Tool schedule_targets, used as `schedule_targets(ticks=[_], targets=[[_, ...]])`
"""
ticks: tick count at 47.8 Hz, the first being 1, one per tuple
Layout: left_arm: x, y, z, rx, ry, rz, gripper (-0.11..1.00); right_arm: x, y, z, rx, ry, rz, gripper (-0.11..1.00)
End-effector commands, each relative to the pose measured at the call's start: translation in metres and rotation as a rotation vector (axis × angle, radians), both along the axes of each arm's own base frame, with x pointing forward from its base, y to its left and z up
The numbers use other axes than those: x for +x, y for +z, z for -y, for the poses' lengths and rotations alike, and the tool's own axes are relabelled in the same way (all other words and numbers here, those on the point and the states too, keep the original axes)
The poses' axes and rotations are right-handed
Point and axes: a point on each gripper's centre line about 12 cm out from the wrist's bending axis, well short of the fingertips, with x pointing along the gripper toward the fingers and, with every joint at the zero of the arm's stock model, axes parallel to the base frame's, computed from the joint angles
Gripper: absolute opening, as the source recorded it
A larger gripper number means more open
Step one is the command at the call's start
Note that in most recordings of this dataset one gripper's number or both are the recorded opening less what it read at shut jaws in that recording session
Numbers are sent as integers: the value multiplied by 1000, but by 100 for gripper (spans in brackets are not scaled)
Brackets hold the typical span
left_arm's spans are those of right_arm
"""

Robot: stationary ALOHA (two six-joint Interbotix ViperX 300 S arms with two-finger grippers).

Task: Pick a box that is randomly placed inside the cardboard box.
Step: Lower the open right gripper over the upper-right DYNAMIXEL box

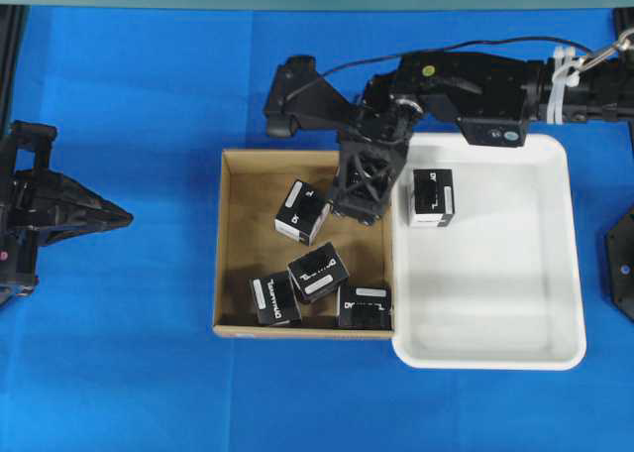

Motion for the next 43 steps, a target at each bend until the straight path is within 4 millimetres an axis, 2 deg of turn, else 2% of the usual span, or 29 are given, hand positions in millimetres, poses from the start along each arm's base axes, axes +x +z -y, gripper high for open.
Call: schedule_targets(ticks=[1,17,43], targets=[[3,11,0,0,-1,31,-7,-3,-6,-1,-4,4,-12,99],[4,11,0,0,0,31,-7,-4,-13,4,-40,22,-39,99],[4,10,0,0,0,29,-7,-2,-44,5,-42,40,-108,99]])
